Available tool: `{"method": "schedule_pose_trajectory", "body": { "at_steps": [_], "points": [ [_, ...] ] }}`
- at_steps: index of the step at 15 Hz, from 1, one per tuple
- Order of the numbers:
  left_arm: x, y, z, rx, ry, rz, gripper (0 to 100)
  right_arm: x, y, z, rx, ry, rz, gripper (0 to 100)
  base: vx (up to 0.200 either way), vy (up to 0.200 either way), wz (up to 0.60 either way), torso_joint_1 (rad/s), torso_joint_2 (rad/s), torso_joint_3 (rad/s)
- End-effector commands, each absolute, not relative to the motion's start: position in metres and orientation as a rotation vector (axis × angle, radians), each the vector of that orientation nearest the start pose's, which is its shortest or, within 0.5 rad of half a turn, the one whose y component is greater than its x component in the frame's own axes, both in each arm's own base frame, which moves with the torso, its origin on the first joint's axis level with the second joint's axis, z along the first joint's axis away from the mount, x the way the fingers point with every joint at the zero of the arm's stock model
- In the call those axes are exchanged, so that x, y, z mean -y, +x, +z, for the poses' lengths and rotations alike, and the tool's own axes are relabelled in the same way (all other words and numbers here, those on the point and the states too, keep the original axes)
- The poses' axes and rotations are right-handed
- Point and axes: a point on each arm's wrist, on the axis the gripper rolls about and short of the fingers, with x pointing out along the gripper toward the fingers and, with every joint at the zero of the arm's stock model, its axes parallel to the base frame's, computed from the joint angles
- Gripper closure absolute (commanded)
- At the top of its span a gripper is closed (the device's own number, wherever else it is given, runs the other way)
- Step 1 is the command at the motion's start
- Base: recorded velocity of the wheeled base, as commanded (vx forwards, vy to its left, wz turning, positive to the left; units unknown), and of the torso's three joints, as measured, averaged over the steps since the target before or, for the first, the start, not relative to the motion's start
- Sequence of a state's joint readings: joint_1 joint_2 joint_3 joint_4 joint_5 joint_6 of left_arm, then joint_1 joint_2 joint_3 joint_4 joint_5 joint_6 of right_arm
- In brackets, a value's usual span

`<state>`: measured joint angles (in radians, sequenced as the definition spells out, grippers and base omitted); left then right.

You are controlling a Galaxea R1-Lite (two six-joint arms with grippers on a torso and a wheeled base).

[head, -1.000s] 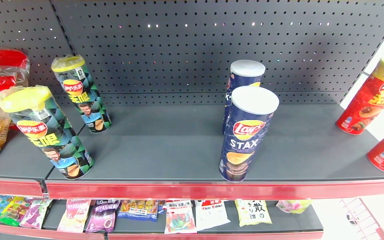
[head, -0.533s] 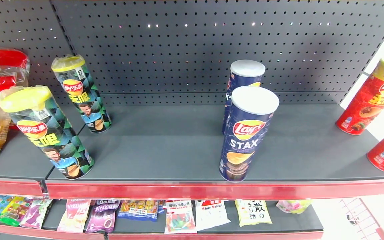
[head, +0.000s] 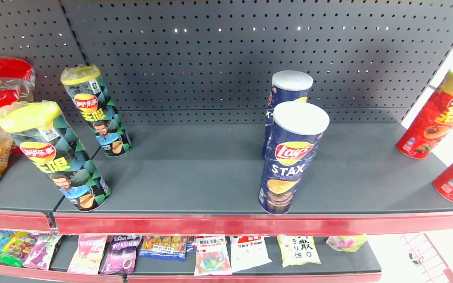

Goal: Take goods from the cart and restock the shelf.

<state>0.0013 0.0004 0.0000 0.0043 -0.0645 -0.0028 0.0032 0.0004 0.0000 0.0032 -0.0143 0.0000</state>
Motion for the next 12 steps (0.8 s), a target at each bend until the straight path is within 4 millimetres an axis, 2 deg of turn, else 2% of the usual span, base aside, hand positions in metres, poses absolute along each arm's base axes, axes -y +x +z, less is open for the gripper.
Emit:
{"method": "schedule_pose_trajectory", "body": {
  "at_steps": [1,12],
  "points": [
    [0.0015,-0.0230,0.0754,-0.003,-0.003,-0.063,0,0.0004,-0.0227,0.0752,-0.005,0.003,-0.012,0,0.000,0.000,0.00,0.000,0.00,0.000],
    [0.0015,-0.0230,0.0754,-0.003,-0.003,-0.063,0,0.0004,-0.0228,0.0752,-0.003,0.002,-0.014,0,0.000,0.000,0.00,0.000,0.00,0.000]
  ]
}}
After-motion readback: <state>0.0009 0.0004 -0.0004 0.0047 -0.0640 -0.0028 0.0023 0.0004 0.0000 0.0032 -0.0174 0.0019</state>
